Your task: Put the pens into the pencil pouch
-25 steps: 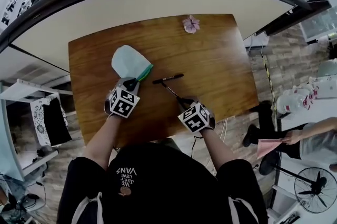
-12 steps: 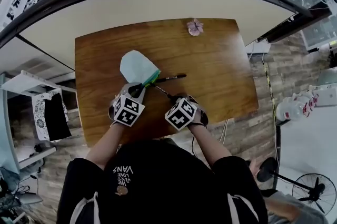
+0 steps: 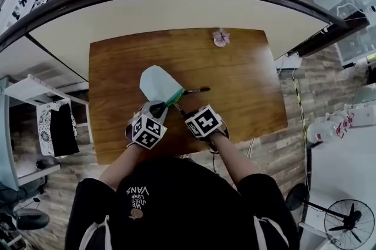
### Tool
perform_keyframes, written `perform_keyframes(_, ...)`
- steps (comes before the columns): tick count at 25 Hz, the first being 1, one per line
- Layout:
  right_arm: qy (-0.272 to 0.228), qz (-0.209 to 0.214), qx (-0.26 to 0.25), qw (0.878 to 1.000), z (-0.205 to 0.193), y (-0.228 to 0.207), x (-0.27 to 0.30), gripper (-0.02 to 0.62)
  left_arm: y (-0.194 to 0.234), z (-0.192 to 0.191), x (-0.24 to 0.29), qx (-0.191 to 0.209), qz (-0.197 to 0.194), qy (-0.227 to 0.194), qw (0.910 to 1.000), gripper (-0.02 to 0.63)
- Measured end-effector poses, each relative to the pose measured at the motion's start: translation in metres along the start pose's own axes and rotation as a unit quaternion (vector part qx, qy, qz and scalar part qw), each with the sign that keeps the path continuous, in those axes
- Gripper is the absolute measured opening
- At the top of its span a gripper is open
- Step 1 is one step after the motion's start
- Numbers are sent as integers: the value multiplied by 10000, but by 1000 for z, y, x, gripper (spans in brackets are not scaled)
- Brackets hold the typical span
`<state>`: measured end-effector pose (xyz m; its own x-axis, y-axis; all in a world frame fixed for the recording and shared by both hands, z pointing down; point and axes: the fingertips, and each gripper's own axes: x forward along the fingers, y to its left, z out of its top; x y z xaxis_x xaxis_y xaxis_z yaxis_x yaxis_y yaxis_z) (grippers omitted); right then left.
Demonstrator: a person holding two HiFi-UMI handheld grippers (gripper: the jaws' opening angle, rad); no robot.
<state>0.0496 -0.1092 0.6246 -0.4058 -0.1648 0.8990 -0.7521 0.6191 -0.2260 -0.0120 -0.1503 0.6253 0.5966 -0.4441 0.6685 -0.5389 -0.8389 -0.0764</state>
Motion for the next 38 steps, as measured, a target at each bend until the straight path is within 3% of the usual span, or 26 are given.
perform_keyframes(7, -508, 1012, 1217, 9861, 19, 14, -4, 69, -5, 8, -8, -108, -112, -253, 9996, 48)
perform_keyframes(14, -1095, 1622, 2217, 9553, 44, 14, -7, 69, -12, 24, -19, -418, -327, -739, 9959, 46)
perform_keyframes(19, -1723, 2146, 3015, 9129, 69, 9, -16, 69, -8, 42, -34, -910, -424, -1200, 9877, 44)
perform_keyframes(24, -2567, 2672, 3360, 8659, 97, 9, -32, 69, 15, 61, -50, -1895, -386, -1787, 9647, 41)
perform_keyframes(27, -3119, 2735, 3466, 8413, 111, 1, -46, 87, 30, 68, -56, -2255, -353, -2004, 9527, 41)
perform_keyframes(29, -3434, 2637, 3460, 8323, 117, -10, -56, 94, 37, 70, -59, -2377, -325, -2088, 9481, 41)
perform_keyframes(30, -3526, 2510, 3399, 8349, 117, -16, -59, 94, 40, 70, -60, -2418, -315, -2107, 9467, 41)
perform_keyframes(32, -3553, 2038, 3152, 8561, 110, -33, -62, 95, 43, 69, -61, -2481, -300, -2115, 9449, 41)
perform_keyframes(36, -2999, 406, 1889, 9342, 81, -76, -55, 94, 45, 61, -58, -2518, -293, -2005, 9463, 41)
perform_keyframes(38, -2489, -356, 1159, 9609, 62, -98, -48, 95, 44, 54, -56, -2496, -290, -1901, 9491, 41)
